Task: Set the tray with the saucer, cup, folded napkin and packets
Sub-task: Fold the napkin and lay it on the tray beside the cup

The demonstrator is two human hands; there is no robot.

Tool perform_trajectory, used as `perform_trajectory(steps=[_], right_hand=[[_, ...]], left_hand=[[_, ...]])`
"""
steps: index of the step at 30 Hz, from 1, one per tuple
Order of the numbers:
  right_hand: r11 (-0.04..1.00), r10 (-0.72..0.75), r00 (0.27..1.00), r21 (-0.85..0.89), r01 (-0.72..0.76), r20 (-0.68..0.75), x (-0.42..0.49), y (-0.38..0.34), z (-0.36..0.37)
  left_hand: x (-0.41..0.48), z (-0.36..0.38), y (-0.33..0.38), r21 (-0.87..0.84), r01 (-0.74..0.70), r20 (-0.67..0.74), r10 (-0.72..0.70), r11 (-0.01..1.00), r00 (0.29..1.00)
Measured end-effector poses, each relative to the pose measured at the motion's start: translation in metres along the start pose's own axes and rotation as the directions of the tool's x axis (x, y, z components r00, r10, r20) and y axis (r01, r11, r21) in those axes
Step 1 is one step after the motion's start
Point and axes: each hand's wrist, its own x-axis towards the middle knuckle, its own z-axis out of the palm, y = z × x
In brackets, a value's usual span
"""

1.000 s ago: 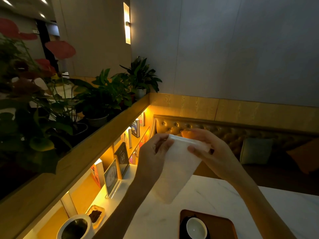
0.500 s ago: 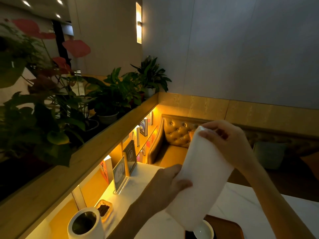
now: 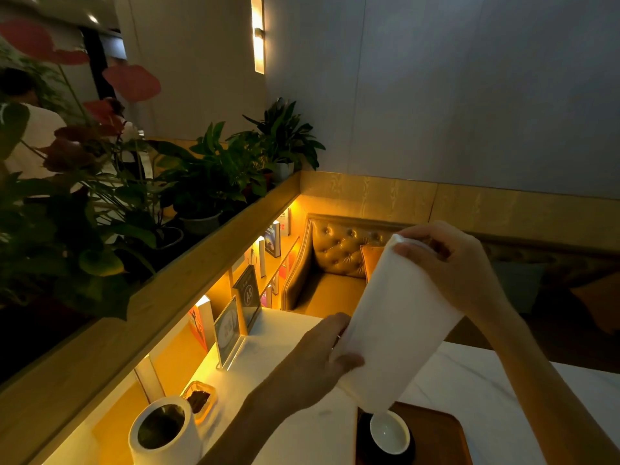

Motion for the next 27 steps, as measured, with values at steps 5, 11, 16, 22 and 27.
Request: perform_trajectory(steps=[5,11,16,22,27], right_hand=[[0.999,-0.009,1.000,-0.050,0.009,0.003,0.001,0.005,-0.006],[0.997,0.000,1.000,-0.078,0.002,0.032,-0.001,0.015,-0.006],[0.997,0.000,0.999,-0.081,0.004,0.051,-0.002,0.021,-0.004],[0.998,0.005,1.000,-0.069,-0.003,0.020,-0.004,0.024,-0.004],[0.999,0.027,1.000,-0.044,-0.027,-0.012,-0.007,0.031,-0.011]], left_hand=[[0.007,0.006,-0.005,0.007,0.056,-0.137,-0.055,0.998,0.989],[0.007,0.008,-0.006,-0.038,0.137,-0.129,-0.141,0.990,0.982],[0.007,0.009,-0.006,-0.017,0.144,-0.089,-0.145,0.989,0.986],[0.003,0.015,-0.016,0.032,0.103,0.018,-0.104,0.994,0.994],[0.004,0.020,-0.038,0.078,0.128,0.087,-0.134,0.989,0.987]])
